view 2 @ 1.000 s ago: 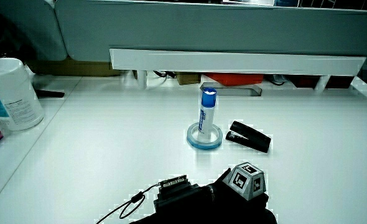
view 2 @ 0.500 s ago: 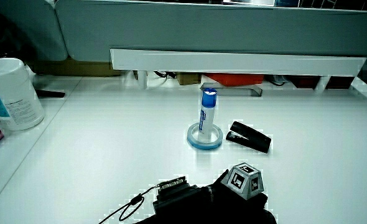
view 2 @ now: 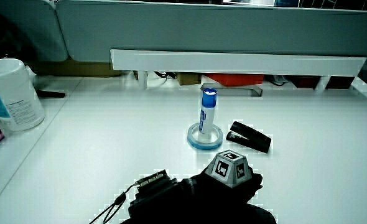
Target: Place mouse
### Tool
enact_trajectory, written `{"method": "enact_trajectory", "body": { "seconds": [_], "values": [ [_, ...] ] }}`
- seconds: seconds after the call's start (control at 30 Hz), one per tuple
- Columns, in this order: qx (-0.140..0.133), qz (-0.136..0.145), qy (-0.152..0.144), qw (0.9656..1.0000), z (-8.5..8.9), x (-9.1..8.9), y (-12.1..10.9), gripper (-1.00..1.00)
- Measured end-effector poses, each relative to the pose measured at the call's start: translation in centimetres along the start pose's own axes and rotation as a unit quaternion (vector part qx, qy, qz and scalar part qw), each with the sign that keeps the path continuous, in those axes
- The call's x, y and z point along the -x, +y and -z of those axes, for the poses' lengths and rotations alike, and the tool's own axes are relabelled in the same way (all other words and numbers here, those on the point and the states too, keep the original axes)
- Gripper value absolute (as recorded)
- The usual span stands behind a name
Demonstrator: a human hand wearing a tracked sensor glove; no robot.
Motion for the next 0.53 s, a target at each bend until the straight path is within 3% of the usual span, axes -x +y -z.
{"method": "enact_trajectory", "body": {
  "seconds": [0.03,0.07,0.1,0.2,0.23,0.33,0.5,0.53],
  "values": [
    [0.030,-0.007,0.001,0.9995,1.3,1.1,0.2,-1.00],
    [0.021,-0.007,-0.007,0.9997,-0.3,0.4,-0.8,-1.00],
    [-0.011,0.007,-0.013,0.9998,-0.9,0.3,-1.6,-1.00],
    [-0.029,0.006,-0.001,0.9996,-2.7,0.0,-3.4,-1.00],
    [-0.032,0.001,-0.013,0.9994,-2.6,0.2,-3.6,-1.00],
    [-0.044,-0.002,-0.008,0.9990,-3.1,0.5,-4.6,-1.00],
    [-0.055,-0.011,-0.032,0.9979,-3.4,1.6,-6.3,-1.00],
    [-0.064,0.000,-0.012,0.9979,-3.8,1.6,-6.8,-1.00]
  ]
}}
